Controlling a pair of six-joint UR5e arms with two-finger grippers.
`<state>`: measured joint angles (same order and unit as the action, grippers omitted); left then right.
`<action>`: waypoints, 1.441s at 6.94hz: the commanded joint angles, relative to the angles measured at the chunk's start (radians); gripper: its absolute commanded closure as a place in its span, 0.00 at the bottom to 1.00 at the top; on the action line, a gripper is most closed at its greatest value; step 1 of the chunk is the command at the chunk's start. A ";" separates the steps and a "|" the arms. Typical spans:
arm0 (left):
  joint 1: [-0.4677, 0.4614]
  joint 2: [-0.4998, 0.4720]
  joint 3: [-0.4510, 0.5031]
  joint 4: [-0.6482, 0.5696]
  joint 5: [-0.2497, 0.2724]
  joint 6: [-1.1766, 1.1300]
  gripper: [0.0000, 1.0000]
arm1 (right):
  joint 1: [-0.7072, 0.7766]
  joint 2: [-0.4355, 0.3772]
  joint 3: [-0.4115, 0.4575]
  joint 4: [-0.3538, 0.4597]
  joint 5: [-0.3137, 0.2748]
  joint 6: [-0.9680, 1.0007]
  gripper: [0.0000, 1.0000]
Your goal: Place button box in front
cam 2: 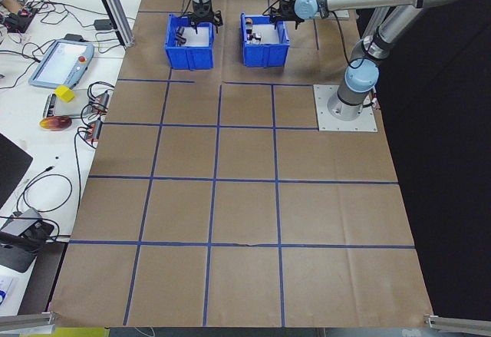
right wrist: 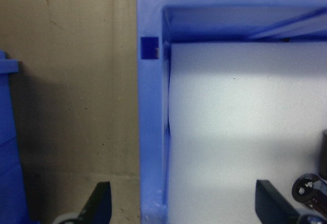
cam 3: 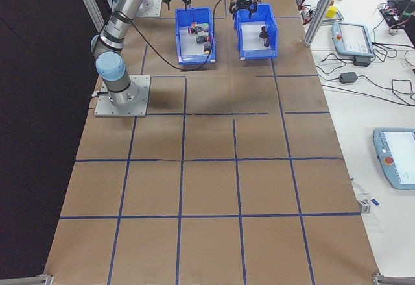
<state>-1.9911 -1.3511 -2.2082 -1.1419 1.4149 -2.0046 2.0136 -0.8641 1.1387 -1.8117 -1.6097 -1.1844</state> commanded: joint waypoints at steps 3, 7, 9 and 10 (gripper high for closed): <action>-0.081 -0.121 -0.013 0.145 -0.005 -0.126 0.01 | 0.000 -0.044 0.085 -0.075 -0.036 0.017 0.55; -0.091 -0.167 -0.016 0.152 0.004 -0.134 0.20 | -0.003 -0.049 0.078 -0.077 -0.054 0.005 0.93; -0.092 -0.195 -0.015 0.177 0.004 -0.134 0.38 | -0.039 -0.106 0.068 -0.055 -0.085 -0.023 0.93; -0.091 -0.195 -0.015 0.207 0.004 -0.126 0.67 | -0.105 -0.118 0.082 -0.037 -0.085 -0.100 0.93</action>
<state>-2.0826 -1.5405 -2.2230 -0.9621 1.4190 -2.1363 1.9692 -0.9588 1.2101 -1.8679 -1.6904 -1.2175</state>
